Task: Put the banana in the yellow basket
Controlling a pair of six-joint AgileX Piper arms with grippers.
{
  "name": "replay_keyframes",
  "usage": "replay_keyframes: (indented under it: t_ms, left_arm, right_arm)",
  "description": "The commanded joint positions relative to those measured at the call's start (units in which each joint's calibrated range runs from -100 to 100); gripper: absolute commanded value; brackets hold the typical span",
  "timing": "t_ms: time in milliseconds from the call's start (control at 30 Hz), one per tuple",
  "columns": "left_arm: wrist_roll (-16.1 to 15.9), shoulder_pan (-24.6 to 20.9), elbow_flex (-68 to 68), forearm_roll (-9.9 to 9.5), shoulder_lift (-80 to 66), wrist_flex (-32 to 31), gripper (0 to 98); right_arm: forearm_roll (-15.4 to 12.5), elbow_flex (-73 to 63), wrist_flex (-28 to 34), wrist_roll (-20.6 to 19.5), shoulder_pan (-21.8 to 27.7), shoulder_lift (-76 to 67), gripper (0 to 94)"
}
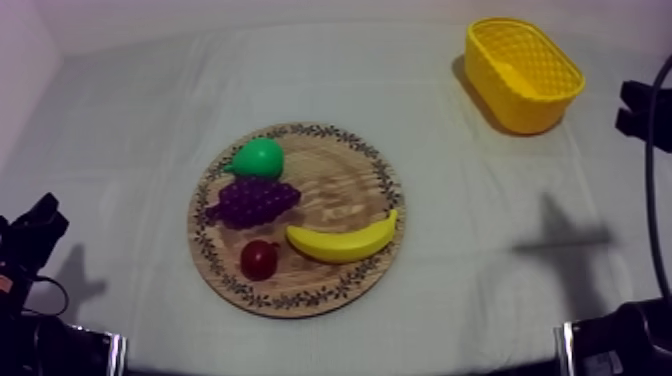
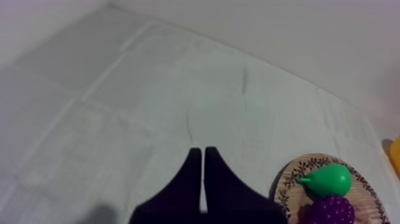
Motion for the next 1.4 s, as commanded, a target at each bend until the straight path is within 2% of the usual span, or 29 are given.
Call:
replay_keyframes:
  t_ms: [0,133,333,600,767,1100,1367]
  left_arm:
    - [0.0,0.0,0.0,0.03,0.0,0.0,0.1]
    - [0.0,0.0,0.0,0.03,0.0,0.0,0.1]
    - [0.0,0.0,0.0,0.03,0.0,0.0,0.1]
    - [0.0,0.0,0.0,0.03,0.0,0.0,0.1]
    - [0.0,0.0,0.0,0.03,0.0,0.0,0.1]
    - [0.0,0.0,0.0,0.03,0.0,0.0,0.1]
    - [0.0,0.0,0.0,0.03,0.0,0.0,0.1]
  right_arm:
    - [0.1,3.3,0.5,0.7,0.2,-2.6,0.5]
    - [1.6,12.5,2.2,0.4,0.8,-11.5,0.5]
    - [6.6,22.1,7.7,-3.6,0.7,-26.8,0.5]
    - [7.5,27.1,10.0,-4.1,2.4,-32.6,0.5]
    - [7.1,23.3,7.0,-3.5,1.6,-25.3,0.5]
    - [6.7,-1.2,1.3,-5.2,-2.0,2.9,0.5]
    - [3.1,0.8,1.3,-1.7,-1.5,2.4,0.5]
